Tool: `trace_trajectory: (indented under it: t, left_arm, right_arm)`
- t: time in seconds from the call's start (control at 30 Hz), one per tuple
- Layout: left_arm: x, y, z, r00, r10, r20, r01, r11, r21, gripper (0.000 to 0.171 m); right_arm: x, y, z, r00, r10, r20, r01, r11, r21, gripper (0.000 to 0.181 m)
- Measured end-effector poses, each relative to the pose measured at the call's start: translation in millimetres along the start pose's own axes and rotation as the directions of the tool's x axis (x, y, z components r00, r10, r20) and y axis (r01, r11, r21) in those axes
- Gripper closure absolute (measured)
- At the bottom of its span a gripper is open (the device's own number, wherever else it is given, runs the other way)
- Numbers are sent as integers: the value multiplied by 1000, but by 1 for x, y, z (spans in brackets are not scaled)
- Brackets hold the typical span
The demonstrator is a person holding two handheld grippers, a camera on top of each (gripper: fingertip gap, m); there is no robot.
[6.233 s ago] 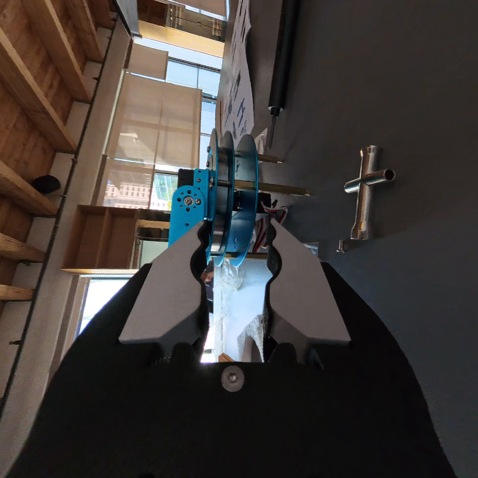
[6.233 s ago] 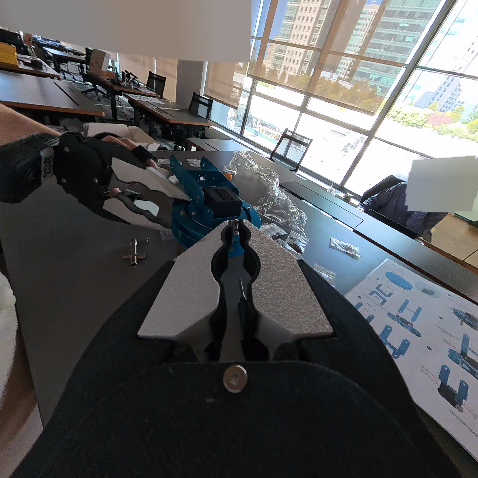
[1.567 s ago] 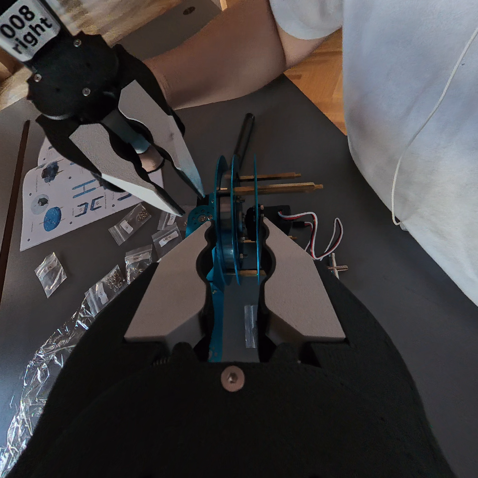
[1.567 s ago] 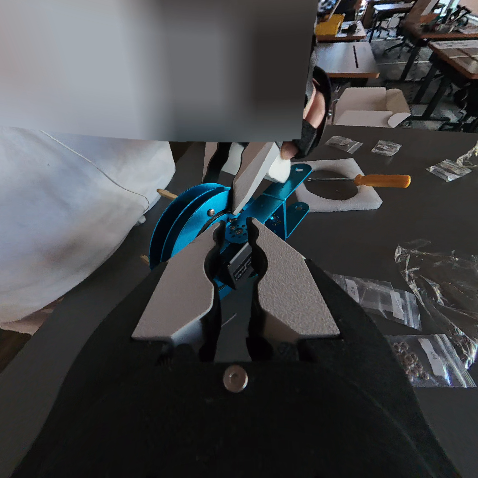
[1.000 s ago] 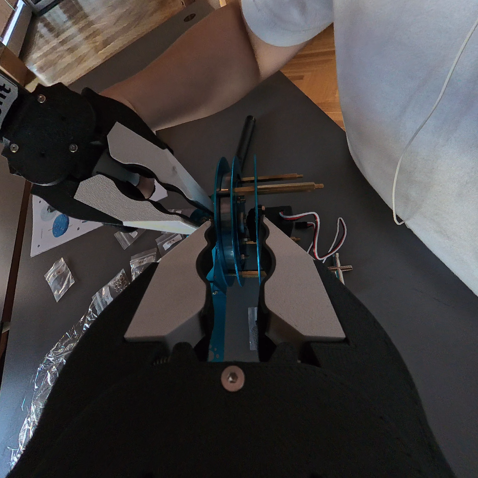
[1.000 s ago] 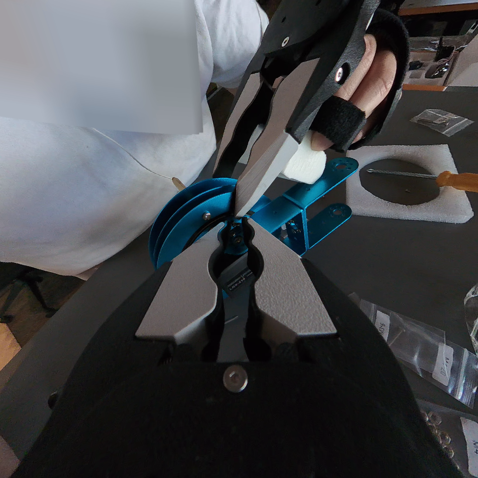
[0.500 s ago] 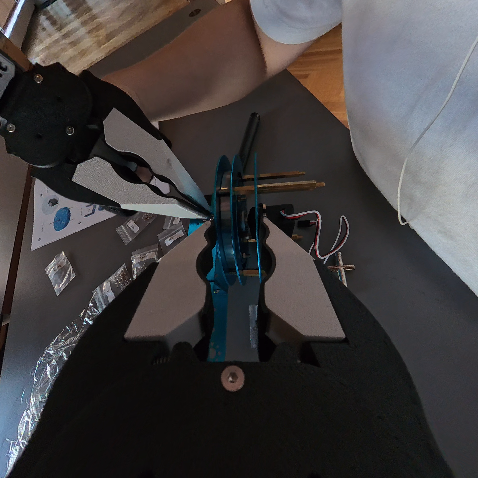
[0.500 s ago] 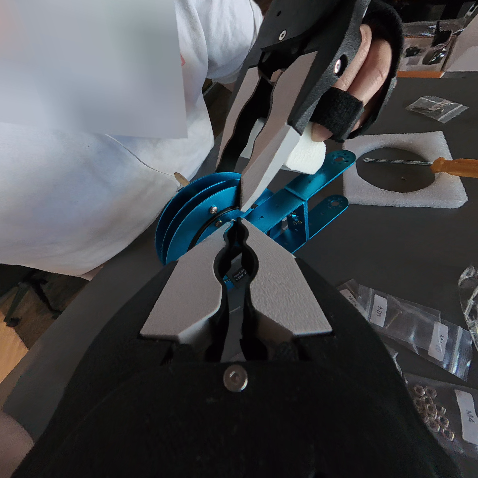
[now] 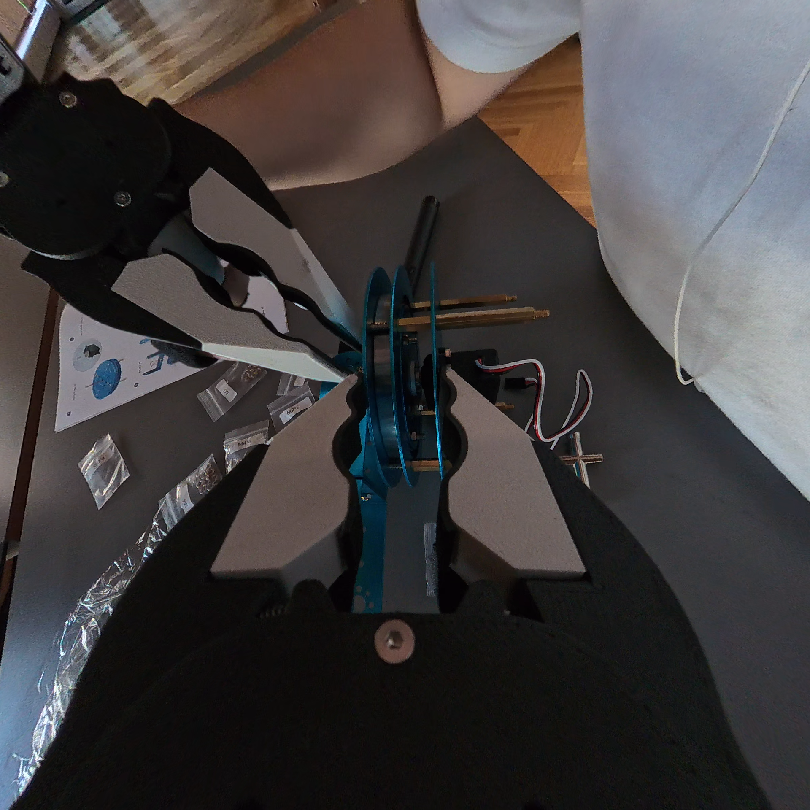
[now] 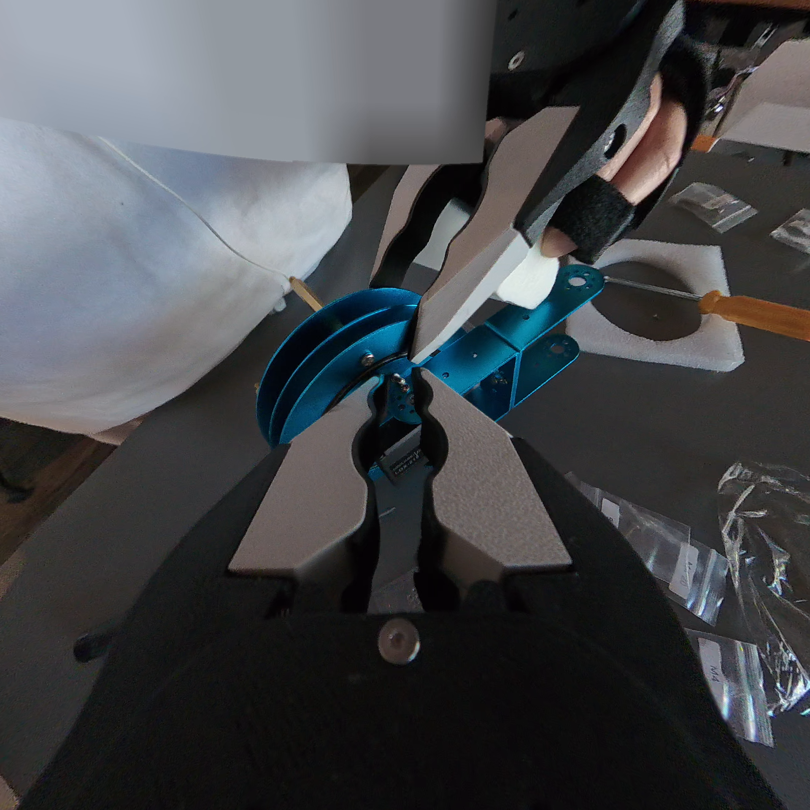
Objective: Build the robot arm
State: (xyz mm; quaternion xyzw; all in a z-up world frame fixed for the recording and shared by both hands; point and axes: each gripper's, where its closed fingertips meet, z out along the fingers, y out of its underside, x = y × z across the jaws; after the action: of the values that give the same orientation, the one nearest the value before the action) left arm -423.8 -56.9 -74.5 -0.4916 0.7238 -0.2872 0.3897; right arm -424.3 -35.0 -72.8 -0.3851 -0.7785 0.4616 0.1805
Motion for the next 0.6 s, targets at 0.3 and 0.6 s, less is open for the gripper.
trace_trajectory:
  t: [0.3,0.6]
  left_arm:
    - [-3,0,0,1000,6,3,-6,1000,-5,140]
    - [-2,-2,2,1000,7,8,-7,1000,-7,140]
  right_arm:
    - [-4,3,3,997,-31,68,41,990,-138,181]
    - [4,-2,-15,996,38,-80,-34,998,58,181]
